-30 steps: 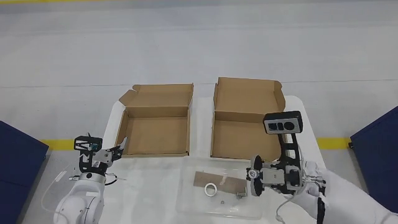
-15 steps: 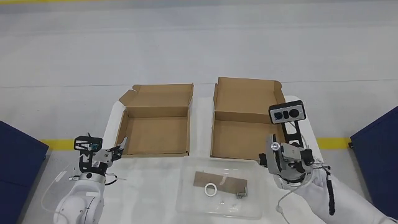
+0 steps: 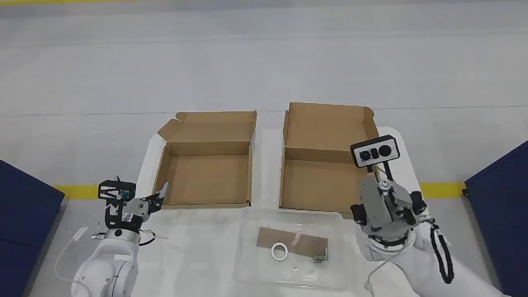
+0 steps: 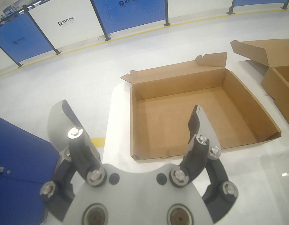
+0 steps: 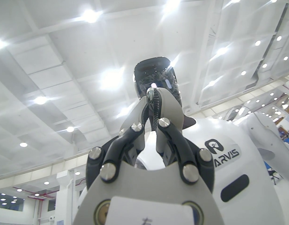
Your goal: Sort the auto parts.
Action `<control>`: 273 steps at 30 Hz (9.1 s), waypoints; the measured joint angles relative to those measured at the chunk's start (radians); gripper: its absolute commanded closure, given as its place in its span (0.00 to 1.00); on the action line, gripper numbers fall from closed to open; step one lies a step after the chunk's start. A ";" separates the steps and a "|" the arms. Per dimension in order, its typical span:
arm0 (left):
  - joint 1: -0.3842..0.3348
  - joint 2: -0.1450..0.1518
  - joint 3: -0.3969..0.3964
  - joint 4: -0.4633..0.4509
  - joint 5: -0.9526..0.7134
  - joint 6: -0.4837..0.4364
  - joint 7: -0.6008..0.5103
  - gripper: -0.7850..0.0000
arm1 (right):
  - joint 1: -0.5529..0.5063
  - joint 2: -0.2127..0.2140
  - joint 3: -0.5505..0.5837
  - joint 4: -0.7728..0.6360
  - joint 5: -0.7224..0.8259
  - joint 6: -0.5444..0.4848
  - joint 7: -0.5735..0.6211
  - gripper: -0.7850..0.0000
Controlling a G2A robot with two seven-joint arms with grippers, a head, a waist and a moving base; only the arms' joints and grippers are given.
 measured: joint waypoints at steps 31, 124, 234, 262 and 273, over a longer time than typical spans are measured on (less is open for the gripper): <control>0.000 0.000 0.000 0.000 0.000 0.000 0.000 0.00 | -0.097 -0.069 0.143 -0.015 -0.233 0.038 -0.140 1.00; 0.000 0.000 0.000 0.000 0.000 0.000 0.000 0.00 | -0.204 -0.093 0.701 0.052 -1.401 0.701 -0.319 1.00; 0.000 0.000 0.000 0.000 0.000 0.000 0.000 0.00 | 0.653 -0.407 -0.238 1.275 -2.053 1.233 -0.262 1.00; 0.000 0.000 0.000 0.000 0.000 0.000 0.000 0.00 | 0.688 -0.480 -0.227 1.396 -2.042 1.146 -0.303 0.00; 0.000 0.000 0.000 0.000 0.000 0.000 0.000 0.00 | 0.521 -0.364 -0.072 1.040 -2.135 1.150 -0.214 0.00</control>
